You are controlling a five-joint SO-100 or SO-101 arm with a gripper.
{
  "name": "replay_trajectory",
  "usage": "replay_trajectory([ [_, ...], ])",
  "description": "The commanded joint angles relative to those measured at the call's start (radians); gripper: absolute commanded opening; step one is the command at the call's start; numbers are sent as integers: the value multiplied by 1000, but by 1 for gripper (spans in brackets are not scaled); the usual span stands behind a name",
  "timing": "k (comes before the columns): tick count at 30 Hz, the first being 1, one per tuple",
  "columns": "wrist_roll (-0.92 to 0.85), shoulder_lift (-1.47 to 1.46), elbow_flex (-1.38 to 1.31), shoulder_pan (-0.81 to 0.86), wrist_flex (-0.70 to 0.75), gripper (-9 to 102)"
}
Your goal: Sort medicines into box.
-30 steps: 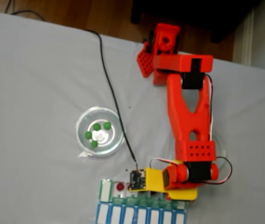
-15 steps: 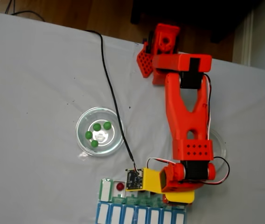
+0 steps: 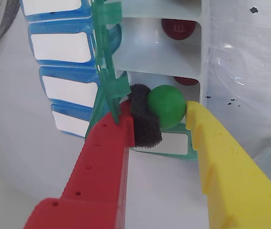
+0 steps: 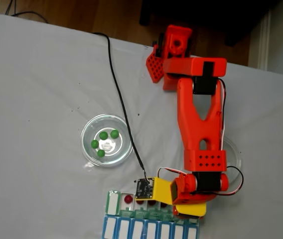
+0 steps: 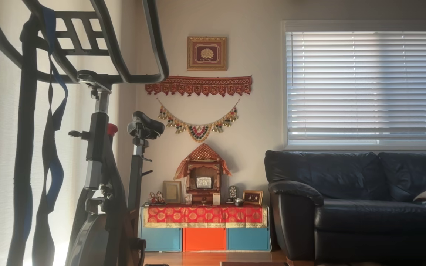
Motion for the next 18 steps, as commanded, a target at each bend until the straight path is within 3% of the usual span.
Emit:
replay_trajectory([
  [1, 12, 98, -5, -6, -21, 1],
  [7, -5, 89, 6, -21, -15, 2],
  [18, -15, 87, 14, -37, 5, 15],
])
